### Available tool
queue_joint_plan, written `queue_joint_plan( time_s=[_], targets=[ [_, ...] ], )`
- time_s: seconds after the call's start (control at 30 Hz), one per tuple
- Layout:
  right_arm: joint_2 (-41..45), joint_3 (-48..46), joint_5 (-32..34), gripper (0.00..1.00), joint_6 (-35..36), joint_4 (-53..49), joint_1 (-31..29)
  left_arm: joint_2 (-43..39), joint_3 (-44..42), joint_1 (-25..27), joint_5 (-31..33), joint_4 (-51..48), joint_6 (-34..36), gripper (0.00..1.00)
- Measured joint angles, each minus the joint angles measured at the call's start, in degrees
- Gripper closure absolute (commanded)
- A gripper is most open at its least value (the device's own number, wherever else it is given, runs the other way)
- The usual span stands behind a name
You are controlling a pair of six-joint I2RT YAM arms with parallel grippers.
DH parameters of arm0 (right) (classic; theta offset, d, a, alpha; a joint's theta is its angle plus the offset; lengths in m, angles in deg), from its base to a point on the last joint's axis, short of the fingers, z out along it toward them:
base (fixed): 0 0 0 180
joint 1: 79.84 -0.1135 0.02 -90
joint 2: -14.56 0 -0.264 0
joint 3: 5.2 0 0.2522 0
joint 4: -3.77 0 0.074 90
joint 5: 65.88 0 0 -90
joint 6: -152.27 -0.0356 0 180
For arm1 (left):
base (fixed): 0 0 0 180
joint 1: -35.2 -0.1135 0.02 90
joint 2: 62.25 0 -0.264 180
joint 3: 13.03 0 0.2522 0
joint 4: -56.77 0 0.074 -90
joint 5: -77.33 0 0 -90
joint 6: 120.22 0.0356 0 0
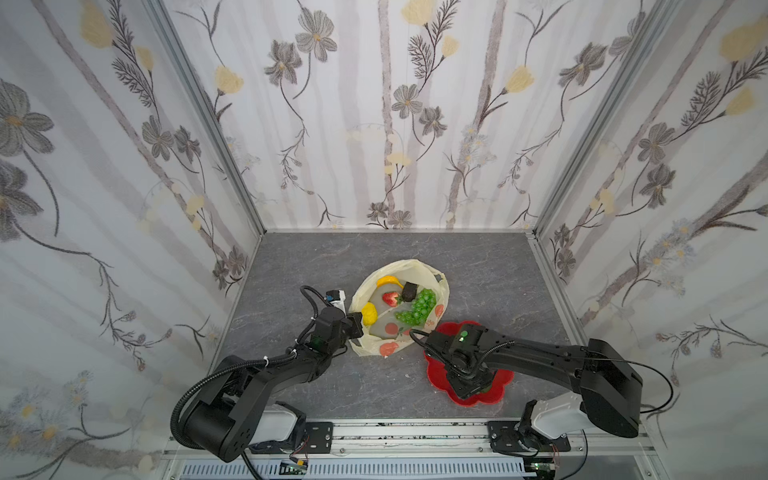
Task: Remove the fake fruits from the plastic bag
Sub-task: 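Lower the plum onto the red plate and open the right gripper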
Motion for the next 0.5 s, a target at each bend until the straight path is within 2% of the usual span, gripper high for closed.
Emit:
queue_joint_plan(
  time_s=[0.5],
  targets=[
    [-4.31,2.54,3.02,0.42,1.68,-0.46,-0.07,0.00,0.00,-0.02,0.00,0.02,0.00,1.00]
  ],
)
